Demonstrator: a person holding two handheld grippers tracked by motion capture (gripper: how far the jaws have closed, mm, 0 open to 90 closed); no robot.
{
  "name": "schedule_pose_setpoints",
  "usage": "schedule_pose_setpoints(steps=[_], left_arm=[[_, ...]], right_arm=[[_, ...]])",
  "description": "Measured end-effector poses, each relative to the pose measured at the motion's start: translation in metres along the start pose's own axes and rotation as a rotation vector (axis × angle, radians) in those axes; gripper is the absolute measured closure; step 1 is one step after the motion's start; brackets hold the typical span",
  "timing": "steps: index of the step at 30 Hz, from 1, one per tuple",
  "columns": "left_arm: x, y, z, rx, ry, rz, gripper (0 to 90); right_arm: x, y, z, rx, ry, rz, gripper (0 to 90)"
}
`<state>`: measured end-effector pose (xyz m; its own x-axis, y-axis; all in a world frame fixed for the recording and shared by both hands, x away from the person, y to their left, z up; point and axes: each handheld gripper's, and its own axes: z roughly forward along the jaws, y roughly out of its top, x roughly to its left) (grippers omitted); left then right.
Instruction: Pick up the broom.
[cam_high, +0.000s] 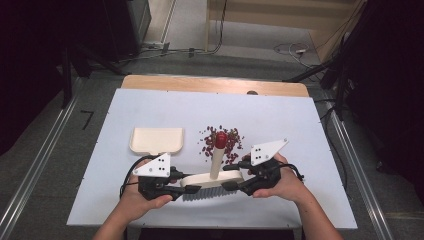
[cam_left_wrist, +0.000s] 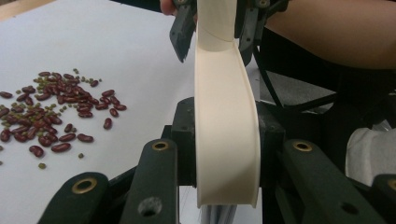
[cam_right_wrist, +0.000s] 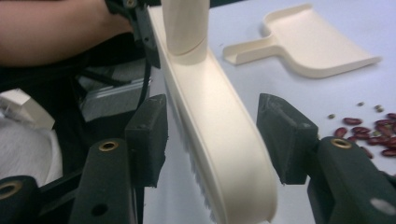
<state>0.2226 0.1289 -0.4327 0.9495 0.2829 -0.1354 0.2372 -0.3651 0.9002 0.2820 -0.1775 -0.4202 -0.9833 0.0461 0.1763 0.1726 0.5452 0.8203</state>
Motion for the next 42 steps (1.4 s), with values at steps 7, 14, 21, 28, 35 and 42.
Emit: schedule_pose_setpoints(steps=[7, 14, 21, 28, 35, 42], left_arm=[[0.001, -0.001, 0.000, 0.003, -0.033, -0.001, 68.9], [0.002, -0.002, 0.001, 0.008, -0.070, -0.011, 68.9], [0.005, -0.004, -0.001, 0.005, -0.117, -0.030, 68.8], [0.010, -0.010, -0.005, -0.037, -0.115, -0.044, 66.1], [0.018, -0.015, -0.019, -0.129, 0.031, -0.101, 43.4], [0.024, -0.020, -0.030, -0.192, 0.142, -0.150, 23.4]], right_arm=[[-0.001, -0.003, 0.005, 0.017, 0.051, 0.021, 53.7], [-0.002, -0.005, 0.008, 0.020, 0.116, 0.034, 58.0], [-0.001, -0.006, 0.012, 0.006, 0.171, 0.031, 64.2], [0.006, -0.002, 0.013, 0.012, 0.147, 0.024, 65.9], [0.004, 0.000, 0.009, -0.024, 0.030, 0.038, 66.1], [-0.012, -0.005, -0.015, -0.128, -0.132, 0.107, 66.1]])
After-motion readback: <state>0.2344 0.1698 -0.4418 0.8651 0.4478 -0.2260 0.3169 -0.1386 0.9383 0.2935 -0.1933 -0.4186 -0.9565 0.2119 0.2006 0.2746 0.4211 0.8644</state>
